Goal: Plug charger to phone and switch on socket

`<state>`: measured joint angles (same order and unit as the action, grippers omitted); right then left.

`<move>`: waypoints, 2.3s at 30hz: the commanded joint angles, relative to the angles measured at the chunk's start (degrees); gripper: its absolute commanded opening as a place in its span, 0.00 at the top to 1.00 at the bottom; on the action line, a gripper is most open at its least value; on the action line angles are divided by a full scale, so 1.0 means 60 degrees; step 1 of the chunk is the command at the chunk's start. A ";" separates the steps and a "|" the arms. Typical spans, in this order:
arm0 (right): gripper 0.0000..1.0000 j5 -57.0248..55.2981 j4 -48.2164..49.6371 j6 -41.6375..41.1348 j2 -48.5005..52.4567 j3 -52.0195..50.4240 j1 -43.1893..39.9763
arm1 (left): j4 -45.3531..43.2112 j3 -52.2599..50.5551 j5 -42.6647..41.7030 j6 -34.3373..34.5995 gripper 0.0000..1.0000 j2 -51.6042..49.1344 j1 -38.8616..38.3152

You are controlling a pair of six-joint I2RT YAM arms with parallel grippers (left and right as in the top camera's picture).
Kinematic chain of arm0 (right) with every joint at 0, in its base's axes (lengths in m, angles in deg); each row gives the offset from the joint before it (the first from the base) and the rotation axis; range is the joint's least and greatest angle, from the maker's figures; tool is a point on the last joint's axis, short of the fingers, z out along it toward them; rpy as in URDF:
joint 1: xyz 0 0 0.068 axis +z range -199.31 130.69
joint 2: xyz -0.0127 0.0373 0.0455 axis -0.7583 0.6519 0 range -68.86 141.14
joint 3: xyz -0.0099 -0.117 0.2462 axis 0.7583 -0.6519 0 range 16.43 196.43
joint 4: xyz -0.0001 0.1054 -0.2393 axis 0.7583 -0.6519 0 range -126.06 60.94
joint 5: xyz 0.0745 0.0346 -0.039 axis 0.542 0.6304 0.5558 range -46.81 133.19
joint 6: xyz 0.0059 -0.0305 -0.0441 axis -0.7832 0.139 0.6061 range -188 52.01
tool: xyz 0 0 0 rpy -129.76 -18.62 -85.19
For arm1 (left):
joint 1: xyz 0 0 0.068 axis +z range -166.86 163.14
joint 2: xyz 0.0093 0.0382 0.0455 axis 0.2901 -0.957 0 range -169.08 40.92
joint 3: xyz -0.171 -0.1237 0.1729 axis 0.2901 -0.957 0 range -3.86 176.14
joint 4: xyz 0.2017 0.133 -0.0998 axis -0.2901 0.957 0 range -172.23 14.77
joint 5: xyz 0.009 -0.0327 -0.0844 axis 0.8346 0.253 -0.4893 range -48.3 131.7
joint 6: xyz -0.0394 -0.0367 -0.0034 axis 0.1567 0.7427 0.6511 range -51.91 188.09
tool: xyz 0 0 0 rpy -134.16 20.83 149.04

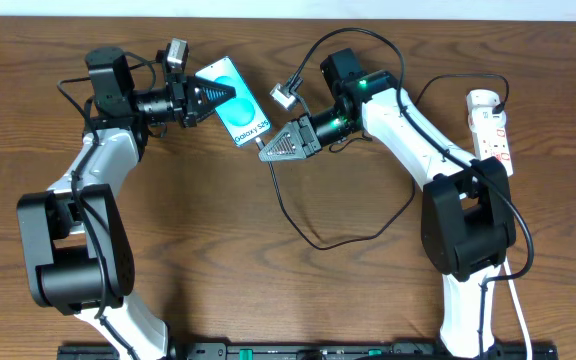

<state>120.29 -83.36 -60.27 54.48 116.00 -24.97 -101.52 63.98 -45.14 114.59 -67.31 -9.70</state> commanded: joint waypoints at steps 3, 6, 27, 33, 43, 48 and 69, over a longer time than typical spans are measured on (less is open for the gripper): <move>0.99 0.0171 0.0026 -0.0073 0.0073 0.0007 0.0084 | -0.0015 0.0084 -0.0015 0.0058 0.93 0.0102 -0.0029; 0.99 0.0171 0.0026 -0.0073 0.0073 0.0007 0.0084 | -0.0018 0.0084 0.0091 0.0157 0.93 0.0102 -0.0029; 0.99 0.0138 0.0197 -0.0178 0.0073 0.0007 0.0084 | -0.0022 0.0084 0.0091 0.0342 0.93 0.0102 -0.0025; 0.99 0.0135 0.0215 -0.0182 0.0073 0.0007 0.0084 | -0.0022 0.0084 0.0091 0.0379 0.93 0.0102 -0.0029; 0.99 -0.0011 0.0412 -0.0499 0.0073 0.0007 0.0087 | -0.0066 0.0087 0.0164 0.0561 0.93 0.0102 -0.0029; 0.99 -0.0007 0.0419 -0.0495 0.0073 0.0007 0.0087 | -0.0215 0.0087 0.0149 0.0550 0.93 0.0102 -0.0029; 0.99 0.0251 0.0707 -0.0503 0.0073 0.0007 0.0084 | -0.0382 0.0087 -0.0200 0.0554 0.93 0.0102 -0.0029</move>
<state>119.57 -79.58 -63.02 54.48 116.00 -24.97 -103.31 63.98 -43.88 117.65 -67.31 -9.68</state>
